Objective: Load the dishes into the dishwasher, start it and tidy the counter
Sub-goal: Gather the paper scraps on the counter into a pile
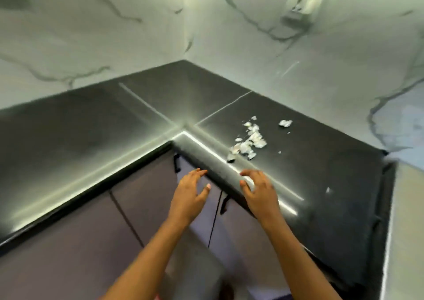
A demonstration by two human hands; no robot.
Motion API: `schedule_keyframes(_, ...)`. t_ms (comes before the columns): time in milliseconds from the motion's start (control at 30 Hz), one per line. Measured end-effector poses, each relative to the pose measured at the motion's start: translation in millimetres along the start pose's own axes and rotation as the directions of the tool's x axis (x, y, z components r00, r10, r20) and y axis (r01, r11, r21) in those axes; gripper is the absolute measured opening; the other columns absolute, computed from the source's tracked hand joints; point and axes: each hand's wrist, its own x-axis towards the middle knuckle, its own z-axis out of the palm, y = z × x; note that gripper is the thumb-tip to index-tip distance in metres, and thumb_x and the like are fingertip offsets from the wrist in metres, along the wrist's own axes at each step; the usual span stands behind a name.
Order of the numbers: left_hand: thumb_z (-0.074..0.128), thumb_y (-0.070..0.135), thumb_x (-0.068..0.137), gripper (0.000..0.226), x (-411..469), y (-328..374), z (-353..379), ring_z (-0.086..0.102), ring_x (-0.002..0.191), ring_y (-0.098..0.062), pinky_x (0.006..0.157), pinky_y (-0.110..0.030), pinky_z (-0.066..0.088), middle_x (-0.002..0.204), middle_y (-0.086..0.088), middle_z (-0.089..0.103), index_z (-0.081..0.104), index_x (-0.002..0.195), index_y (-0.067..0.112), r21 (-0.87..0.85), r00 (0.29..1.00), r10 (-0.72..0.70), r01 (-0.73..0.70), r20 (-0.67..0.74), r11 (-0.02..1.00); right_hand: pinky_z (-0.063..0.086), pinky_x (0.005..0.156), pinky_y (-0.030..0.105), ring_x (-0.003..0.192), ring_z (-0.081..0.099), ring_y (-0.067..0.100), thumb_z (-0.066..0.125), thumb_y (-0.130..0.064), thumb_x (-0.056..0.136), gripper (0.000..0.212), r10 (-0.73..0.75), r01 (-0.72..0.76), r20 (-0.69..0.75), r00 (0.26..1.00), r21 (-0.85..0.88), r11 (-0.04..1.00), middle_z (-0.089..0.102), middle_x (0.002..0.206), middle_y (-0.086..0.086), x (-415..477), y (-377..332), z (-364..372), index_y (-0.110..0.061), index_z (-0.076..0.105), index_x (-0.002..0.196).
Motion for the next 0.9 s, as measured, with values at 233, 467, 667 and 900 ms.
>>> schedule_keyframes(233, 0.026, 0.061, 0.094, 0.078, 93, 15, 90, -0.008, 0.147, -0.019, 0.117, -0.039, -0.005, 0.160, -0.003, -0.007, -0.007, 0.151, 0.018, 0.512, 0.958, -0.093, -0.062, 0.273, 0.857, 0.003, 0.116, 0.039, 0.145, 0.002, 0.009, 0.034, -0.045, 0.098, 0.056, 0.163, 0.038, 0.452, 0.877, -0.403, 0.915, 0.006, 0.158, -0.009, 46, 92, -4, -0.029, 0.018, 0.149)
schedule_keyframes(467, -0.013, 0.080, 0.066, 0.103, 173, 27, 135, -0.014, 0.145, -0.014, 0.116, -0.041, -0.008, 0.158, 0.003, -0.014, -0.012, 0.150, 0.021, 0.579, 0.953, -0.067, -0.122, 0.294, 0.806, -0.007, 0.116, 0.036, 0.144, -0.008, 0.007, 0.020, -0.057, 0.095, 0.067, 0.201, 0.018, 0.427, 0.882, -0.455, 0.890, -0.006, 0.158, -0.010, 125, 150, -4, -0.026, -0.001, 0.150)
schedule_keyframes(667, -0.007, 0.081, 0.071, 0.097, 230, 31, 145, -0.009, 0.146, -0.010, 0.117, -0.043, -0.003, 0.158, 0.010, -0.011, -0.008, 0.151, 0.027, 0.512, 0.933, -0.018, -0.182, 0.361, 0.840, -0.002, 0.116, 0.035, 0.146, 0.000, 0.011, 0.033, -0.038, 0.100, 0.057, 0.153, -0.043, 0.447, 0.882, -0.247, 0.968, 0.005, 0.158, -0.003, 188, 164, -4, -0.018, 0.013, 0.150)
schedule_keyframes(900, 0.028, 0.059, 0.094, 0.075, 270, -18, 106, -0.001, 0.147, -0.017, 0.119, -0.046, 0.002, 0.160, 0.001, 0.000, 0.003, 0.152, 0.020, 0.556, 0.984, -0.096, -0.004, 0.151, 0.831, -0.001, 0.117, 0.037, 0.145, -0.004, 0.011, 0.034, -0.048, 0.097, 0.068, 0.421, -0.374, 0.079, 0.904, -0.333, 0.866, 0.000, 0.158, -0.003, 164, 191, -24, -0.016, 0.006, 0.150)
